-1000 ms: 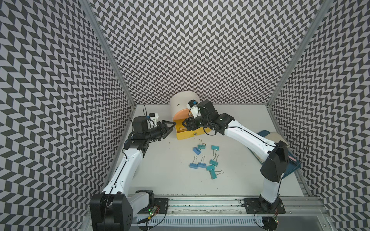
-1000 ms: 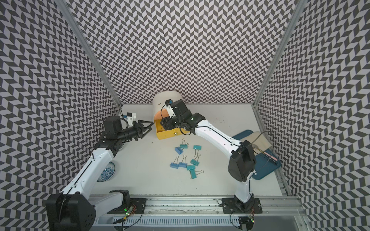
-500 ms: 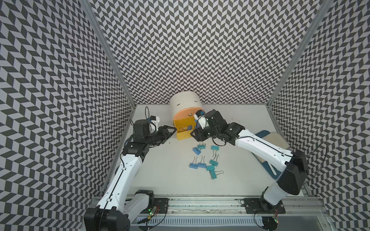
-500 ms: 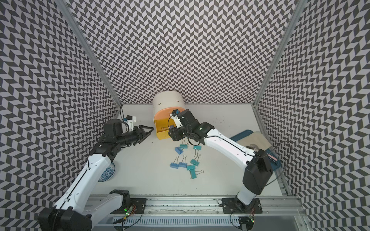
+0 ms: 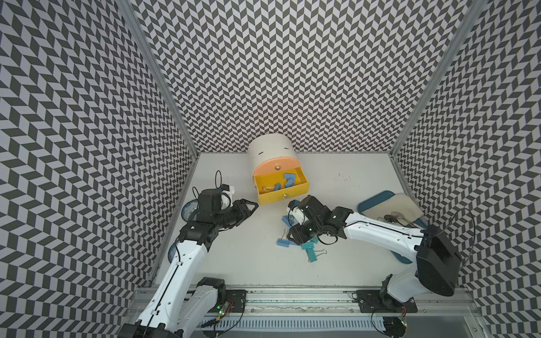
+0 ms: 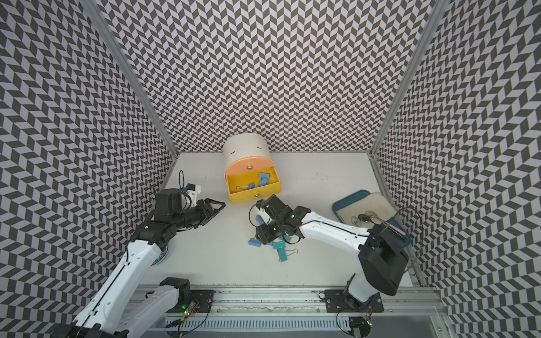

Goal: Put the binder clips in the drawer according to color
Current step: Move the binder clip to the center of the board.

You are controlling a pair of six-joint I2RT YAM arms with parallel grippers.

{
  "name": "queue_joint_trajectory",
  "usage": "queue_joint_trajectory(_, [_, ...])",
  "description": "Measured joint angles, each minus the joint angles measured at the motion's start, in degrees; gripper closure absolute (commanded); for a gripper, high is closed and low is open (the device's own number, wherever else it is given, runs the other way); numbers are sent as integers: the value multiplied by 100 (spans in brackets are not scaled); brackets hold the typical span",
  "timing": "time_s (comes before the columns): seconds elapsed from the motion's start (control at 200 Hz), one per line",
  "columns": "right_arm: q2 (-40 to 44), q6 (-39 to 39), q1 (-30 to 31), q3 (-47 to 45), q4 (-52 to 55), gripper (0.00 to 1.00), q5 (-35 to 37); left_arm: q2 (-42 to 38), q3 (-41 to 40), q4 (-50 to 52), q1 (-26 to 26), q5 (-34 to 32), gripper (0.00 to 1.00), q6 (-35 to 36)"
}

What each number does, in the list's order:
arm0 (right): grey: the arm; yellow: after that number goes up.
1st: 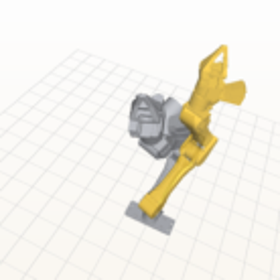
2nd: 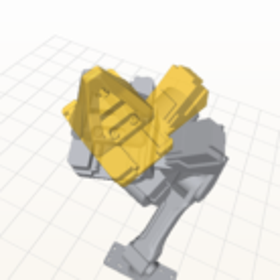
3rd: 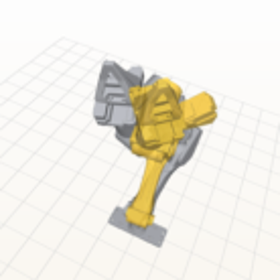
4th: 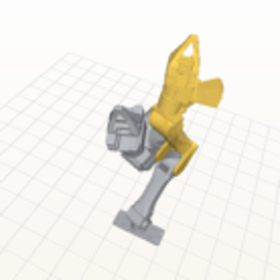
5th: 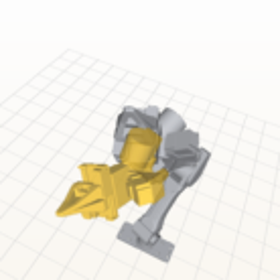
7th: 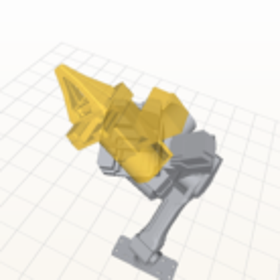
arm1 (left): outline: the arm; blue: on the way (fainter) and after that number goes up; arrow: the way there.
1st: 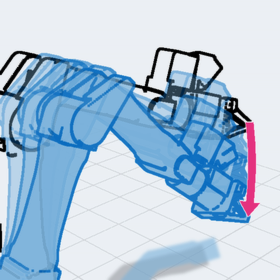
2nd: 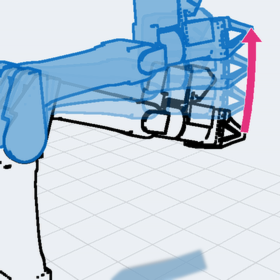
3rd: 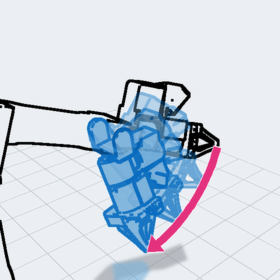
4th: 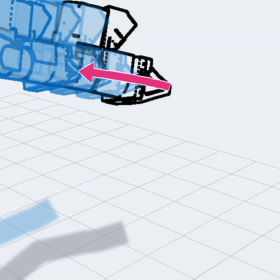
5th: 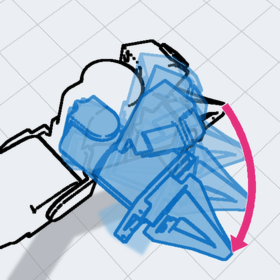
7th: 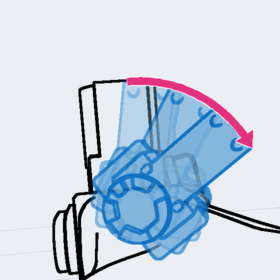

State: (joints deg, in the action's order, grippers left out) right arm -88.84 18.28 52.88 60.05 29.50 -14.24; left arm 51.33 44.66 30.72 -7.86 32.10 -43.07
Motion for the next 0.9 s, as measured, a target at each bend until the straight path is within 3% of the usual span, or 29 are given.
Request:
queue_joint_trajectory(0.406, [-7,409,411,-741,-411,39,-400,-85,0,118,0,-59,46,17])
queue_joint_trajectory(0.901, [-627,708,411,-800,-470,33,-28,-107,-4,138,0,-59,46,109])
